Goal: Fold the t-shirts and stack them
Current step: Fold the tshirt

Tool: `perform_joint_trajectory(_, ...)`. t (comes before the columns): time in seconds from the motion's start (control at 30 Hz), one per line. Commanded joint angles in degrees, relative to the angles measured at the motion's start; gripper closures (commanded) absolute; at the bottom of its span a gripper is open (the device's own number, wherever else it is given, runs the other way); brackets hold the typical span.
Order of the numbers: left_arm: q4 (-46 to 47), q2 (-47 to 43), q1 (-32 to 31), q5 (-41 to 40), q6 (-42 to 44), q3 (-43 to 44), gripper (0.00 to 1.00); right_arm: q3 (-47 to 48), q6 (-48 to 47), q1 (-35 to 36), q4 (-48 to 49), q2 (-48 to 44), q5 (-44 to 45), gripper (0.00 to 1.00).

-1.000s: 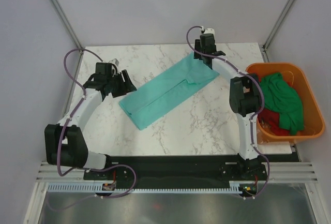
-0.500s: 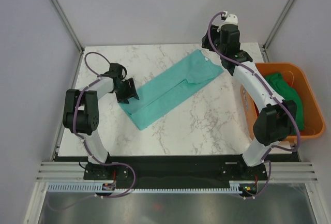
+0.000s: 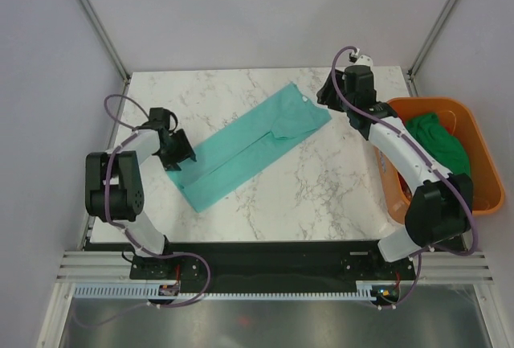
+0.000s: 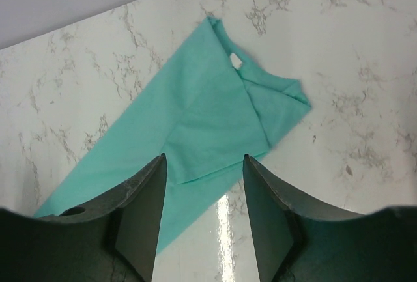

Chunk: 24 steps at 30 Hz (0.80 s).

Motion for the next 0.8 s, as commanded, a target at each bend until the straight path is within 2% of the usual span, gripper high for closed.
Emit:
perform_joint_trajectory(0.0,-6.2,-3.4,4.0,-5.8,-2.4,-7.0,0.3,-3.0,5.9,0.2,-0.3,-1.0,0.0,0.42)
perform_joint_trajectory(0.13,-6.2,-9.9,7.5,-6.4,-4.2,-9.9,0.3,-5.5,8.8,0.5,1.8,1.7,0.2,0.46)
perform_joint_trajectory(0.4,-6.1,-15.3,7.7,1.9,-4.6,-7.2,0.3,-7.9,13.9,0.7,9.9,10.7,-0.2,0.5)
perform_joint_trajectory(0.6,-5.0,-20.2,7.5,3.1,-4.2,-4.9,0.3,-10.4,16.4,0.6,17.3,15.5,-0.3,0.52)
perform_joint_trajectory(0.77,-3.9,-21.2,7.3,7.2,-4.3,-3.0,0.31,-10.2,17.4,0.6,18.1,19.7,2.8,0.56)
